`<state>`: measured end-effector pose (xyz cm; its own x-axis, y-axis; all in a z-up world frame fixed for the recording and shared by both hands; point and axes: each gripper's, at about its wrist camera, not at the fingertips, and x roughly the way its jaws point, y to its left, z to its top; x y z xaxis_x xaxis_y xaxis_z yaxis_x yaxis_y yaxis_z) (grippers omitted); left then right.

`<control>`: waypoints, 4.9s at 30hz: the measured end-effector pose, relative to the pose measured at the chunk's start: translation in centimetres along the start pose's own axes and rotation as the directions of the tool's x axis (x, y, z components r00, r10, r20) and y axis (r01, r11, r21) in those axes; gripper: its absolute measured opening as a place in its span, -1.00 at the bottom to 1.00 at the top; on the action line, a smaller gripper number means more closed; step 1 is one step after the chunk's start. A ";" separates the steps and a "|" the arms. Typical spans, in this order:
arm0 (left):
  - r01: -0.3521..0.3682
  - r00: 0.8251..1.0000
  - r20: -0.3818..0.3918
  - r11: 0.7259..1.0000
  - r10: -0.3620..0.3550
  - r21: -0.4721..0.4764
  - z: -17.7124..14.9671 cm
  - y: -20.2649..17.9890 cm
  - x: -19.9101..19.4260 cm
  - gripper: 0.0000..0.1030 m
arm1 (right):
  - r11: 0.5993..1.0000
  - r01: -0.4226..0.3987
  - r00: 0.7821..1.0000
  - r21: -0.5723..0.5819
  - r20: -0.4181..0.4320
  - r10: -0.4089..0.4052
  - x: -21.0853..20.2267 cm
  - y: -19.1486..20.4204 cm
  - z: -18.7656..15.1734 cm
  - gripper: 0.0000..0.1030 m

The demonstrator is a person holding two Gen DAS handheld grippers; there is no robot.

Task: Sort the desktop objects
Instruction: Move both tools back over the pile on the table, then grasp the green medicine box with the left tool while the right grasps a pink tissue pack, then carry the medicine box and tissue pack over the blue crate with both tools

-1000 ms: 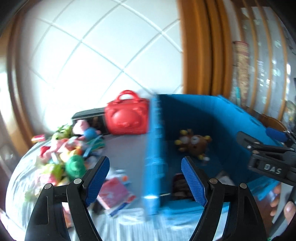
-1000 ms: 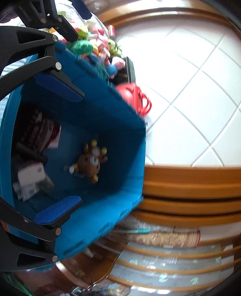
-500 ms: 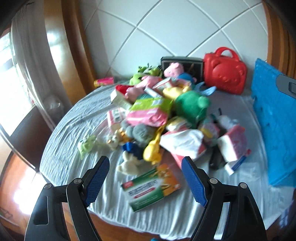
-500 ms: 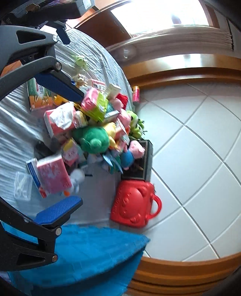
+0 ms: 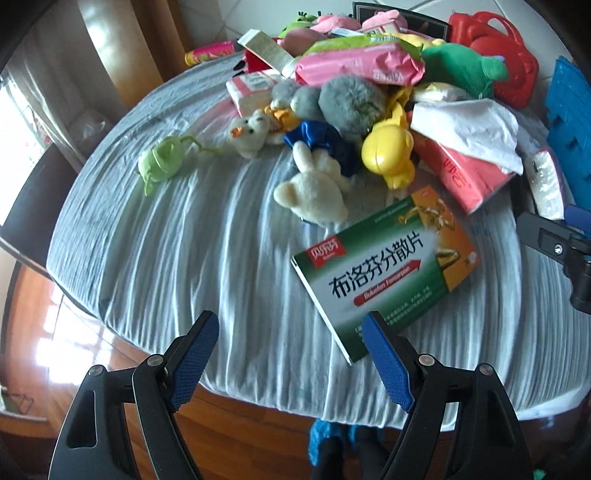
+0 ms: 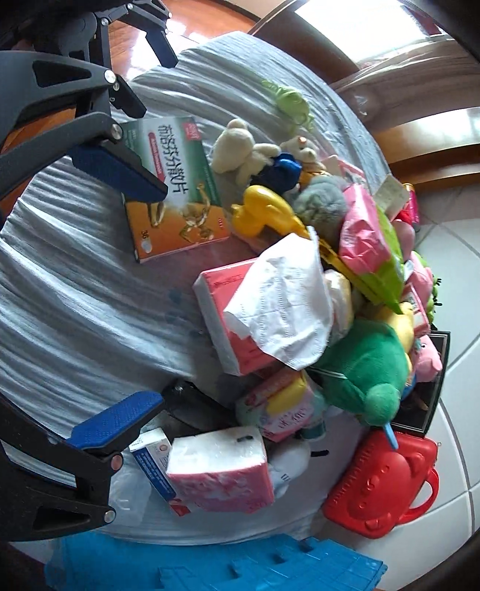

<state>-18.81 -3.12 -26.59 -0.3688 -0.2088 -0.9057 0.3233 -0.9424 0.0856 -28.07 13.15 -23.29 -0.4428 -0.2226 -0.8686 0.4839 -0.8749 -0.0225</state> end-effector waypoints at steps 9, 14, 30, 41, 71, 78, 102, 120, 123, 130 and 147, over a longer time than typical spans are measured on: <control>-0.058 0.998 0.015 0.998 0.058 -0.026 0.1 -0.7 0.8 0.58 | 0.998 0.061 0.995 -0.026 -0.074 -0.063 4.0 -1.5 -0.8 1.00; -0.137 0.989 0.041 0.988 0.140 -0.070 0.7 0.0 0.9 0.58 | 0.998 0.016 0.997 -0.057 -0.078 -0.021 5.1 -1.4 -0.8 1.00; -0.150 0.985 0.068 0.985 0.156 -0.080 6.6 8.3 4.0 0.58 | 0.999 -0.040 0.992 -0.021 -0.119 0.037 6.8 6.6 -0.8 1.00; -0.028 0.999 0.040 0.991 0.034 -0.130 6.6 9.6 1.8 0.58 | 0.996 -0.093 0.991 0.017 -0.091 0.094 4.7 10.7 -0.9 1.00; -0.326 0.945 -0.183 0.844 0.272 -0.427 8.4 3.0 6.8 0.75 | 0.987 -0.079 0.997 -0.139 -0.011 0.078 8.0 -2.4 4.6 1.00; -0.299 0.953 -0.201 0.812 0.227 -0.501 6.5 4.9 6.4 0.77 | 0.983 -0.097 0.995 -0.153 -0.012 0.097 8.5 -1.9 5.0 1.00; -0.170 0.985 -0.082 0.887 0.149 -0.428 4.0 0.2 5.6 0.69 | 0.988 -0.094 0.996 -0.126 -0.003 0.094 9.8 -0.4 4.8 1.00; -0.165 0.979 0.057 0.931 0.194 -0.326 3.3 -2.5 0.2 0.69 | 0.994 -0.085 0.995 -0.063 0.039 0.088 5.8 -1.1 4.1 0.70; -0.134 0.978 0.119 0.948 0.174 -0.287 4.0 -2.4 -1.8 0.68 | 0.997 -0.059 0.994 -0.051 0.088 0.063 3.2 -1.0 4.1 0.69; -0.050 0.959 0.265 0.978 0.103 -0.200 4.5 -1.5 -7.2 0.68 | 0.999 0.030 0.970 0.009 0.243 -0.032 -5.7 -1.1 3.0 0.69; 0.157 0.849 0.507 0.987 -0.151 0.032 5.5 -4.0 -21.9 0.68 | 0.951 0.199 0.817 0.238 0.496 -0.295 -26.5 -3.7 -0.6 0.69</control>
<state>-16.77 3.76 -4.81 -0.8036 -0.1671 -0.5712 0.2335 -0.9714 -0.0442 -17.72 22.58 -0.45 -0.8785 -0.1375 -0.4576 0.1927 -0.9783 -0.0761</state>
